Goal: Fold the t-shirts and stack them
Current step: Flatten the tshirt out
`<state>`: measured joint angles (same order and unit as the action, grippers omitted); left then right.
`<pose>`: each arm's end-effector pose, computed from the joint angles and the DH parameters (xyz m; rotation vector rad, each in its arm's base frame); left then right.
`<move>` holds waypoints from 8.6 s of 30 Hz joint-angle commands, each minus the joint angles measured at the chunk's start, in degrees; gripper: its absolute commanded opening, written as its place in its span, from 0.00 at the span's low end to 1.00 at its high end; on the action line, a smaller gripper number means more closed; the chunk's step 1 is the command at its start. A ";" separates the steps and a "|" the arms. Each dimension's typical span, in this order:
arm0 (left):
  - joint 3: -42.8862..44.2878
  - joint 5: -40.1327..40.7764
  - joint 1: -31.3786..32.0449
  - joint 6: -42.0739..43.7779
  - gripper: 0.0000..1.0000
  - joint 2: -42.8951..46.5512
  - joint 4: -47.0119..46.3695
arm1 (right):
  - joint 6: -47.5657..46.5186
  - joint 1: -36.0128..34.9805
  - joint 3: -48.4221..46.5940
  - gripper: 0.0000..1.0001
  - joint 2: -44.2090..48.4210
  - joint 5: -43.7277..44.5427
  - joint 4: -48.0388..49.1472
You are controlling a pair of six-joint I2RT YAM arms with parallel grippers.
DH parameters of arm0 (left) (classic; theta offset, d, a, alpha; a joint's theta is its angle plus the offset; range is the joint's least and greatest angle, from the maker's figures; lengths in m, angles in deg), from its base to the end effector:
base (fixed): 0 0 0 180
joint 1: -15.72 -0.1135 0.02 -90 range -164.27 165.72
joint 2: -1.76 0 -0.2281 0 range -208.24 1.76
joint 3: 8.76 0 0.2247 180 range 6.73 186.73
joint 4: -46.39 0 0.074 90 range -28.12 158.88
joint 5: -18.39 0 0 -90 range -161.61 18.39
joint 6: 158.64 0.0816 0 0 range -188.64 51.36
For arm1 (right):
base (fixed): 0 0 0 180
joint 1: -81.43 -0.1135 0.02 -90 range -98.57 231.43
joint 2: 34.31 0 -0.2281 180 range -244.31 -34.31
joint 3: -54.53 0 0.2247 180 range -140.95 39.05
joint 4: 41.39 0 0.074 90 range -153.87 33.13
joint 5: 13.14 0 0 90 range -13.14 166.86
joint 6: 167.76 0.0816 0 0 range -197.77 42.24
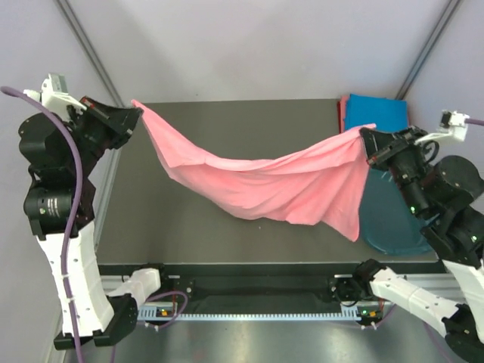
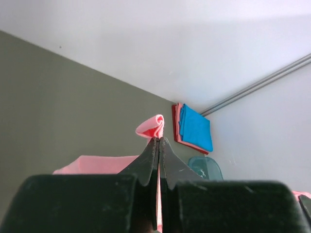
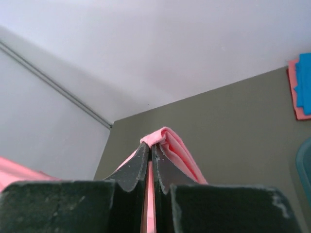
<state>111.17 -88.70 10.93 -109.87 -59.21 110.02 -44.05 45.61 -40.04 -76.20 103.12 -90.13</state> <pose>0.1781 -0.0091 0.4931 -0.4436 1.6412 -0.7256 0.1292 0.0487 0.4546 0.3462 1.5025 0.6271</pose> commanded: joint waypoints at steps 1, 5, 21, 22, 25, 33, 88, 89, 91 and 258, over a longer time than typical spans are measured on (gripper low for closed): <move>1.38 0.29 -0.04 0.72 0.00 -3.18 -1.02 | -6.89 0.48 -1.23 0.00 -6.08 -5.86 8.11; 4.97 6.51 -0.12 1.50 0.00 -11.42 -5.33 | -16.20 0.48 -8.16 0.00 -15.40 -5.71 15.74; -39.29 10.31 -0.12 4.84 0.00 6.72 -9.55 | -0.68 0.83 32.57 0.02 -5.05 -4.90 0.21; -41.93 10.49 -0.04 5.02 0.00 7.35 -9.90 | 1.77 0.83 36.25 0.06 -4.96 -5.16 -0.14; -50.28 8.65 -0.21 4.67 0.00 8.59 -11.22 | 6.34 0.92 39.09 0.15 -6.27 -4.73 -2.59; -57.07 9.26 -0.12 6.34 0.00 7.71 -11.05 | 21.28 1.54 40.41 0.38 -10.49 -2.52 -8.85; -55.66 6.89 -0.04 7.48 0.00 8.23 -12.10 | 67.62 2.59 54.92 0.32 -9.70 -0.51 -5.77; -55.66 6.71 -0.04 7.40 0.00 8.32 -12.19 | 67.54 2.50 54.83 0.32 -9.70 -0.34 -5.59; -55.75 6.62 -0.04 7.22 0.00 8.32 -12.28 | 67.62 2.50 54.74 0.32 -9.96 0.10 -5.24; -0.39 21.75 2.42 -0.69 0.00 8.15 1.42 | 5.75 9.01 13.53 0.00 4.78 -1.12 -1.38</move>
<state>107.24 -66.86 13.42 -109.74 -50.56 107.61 -32.09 54.92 -25.81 -74.21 99.82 -87.53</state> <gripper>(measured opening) 0.011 0.010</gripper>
